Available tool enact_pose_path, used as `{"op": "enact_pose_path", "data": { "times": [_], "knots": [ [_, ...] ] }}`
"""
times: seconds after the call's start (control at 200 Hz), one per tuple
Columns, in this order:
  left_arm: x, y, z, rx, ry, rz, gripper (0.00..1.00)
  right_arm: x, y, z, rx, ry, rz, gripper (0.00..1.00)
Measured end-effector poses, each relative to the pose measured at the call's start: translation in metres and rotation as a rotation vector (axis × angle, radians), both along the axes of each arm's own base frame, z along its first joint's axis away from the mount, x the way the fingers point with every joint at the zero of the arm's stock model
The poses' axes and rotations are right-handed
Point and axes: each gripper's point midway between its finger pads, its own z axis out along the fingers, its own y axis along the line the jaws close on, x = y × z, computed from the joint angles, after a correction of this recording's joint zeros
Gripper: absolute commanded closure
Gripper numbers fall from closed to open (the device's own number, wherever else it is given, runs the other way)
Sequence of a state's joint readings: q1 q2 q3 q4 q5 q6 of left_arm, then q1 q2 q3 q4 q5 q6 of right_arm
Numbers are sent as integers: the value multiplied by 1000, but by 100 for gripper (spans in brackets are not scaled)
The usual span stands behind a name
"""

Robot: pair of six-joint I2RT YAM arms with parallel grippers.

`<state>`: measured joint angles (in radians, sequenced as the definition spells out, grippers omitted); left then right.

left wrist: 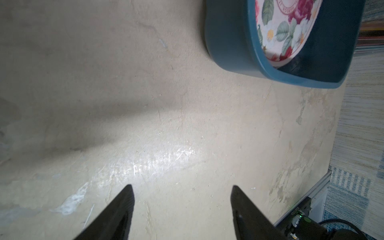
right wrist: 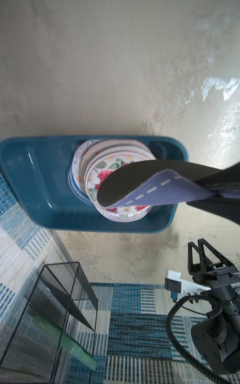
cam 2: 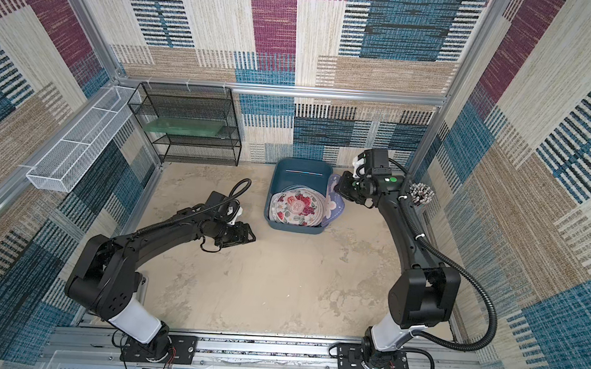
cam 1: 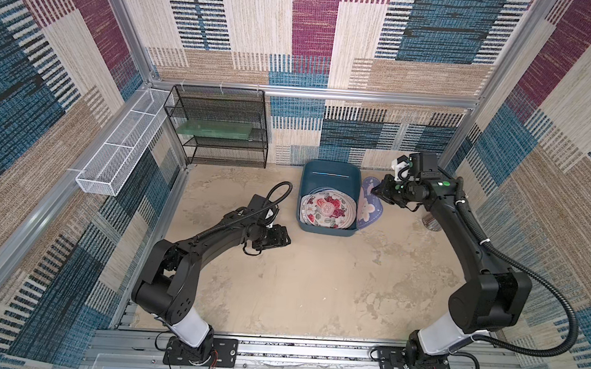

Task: Put the coasters into the storage box
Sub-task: Place the coaster in the storage box.

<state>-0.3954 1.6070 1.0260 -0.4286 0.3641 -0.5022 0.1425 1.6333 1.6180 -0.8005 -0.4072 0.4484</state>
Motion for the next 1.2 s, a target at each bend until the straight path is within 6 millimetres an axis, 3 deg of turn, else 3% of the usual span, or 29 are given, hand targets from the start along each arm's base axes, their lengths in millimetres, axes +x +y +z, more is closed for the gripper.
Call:
{"op": "enact_pose_path", "data": {
  "times": [0.255,0.426,0.636,0.911,1.197],
  "knots": [
    [-7,4,2,-7,-13,6,27,25,76,-5,58,-23,130,95],
    [-10,11,6,0,-26,30,27,37,110,-21,94,-13,183,95],
    [-15,16,7,0,-30,41,27,53,117,-69,89,54,184,95],
    [-15,18,8,-1,-33,46,27,72,96,-142,1,155,154,95],
    [-15,21,10,7,-42,53,27,74,72,-158,-73,178,113,91]
  ]
}}
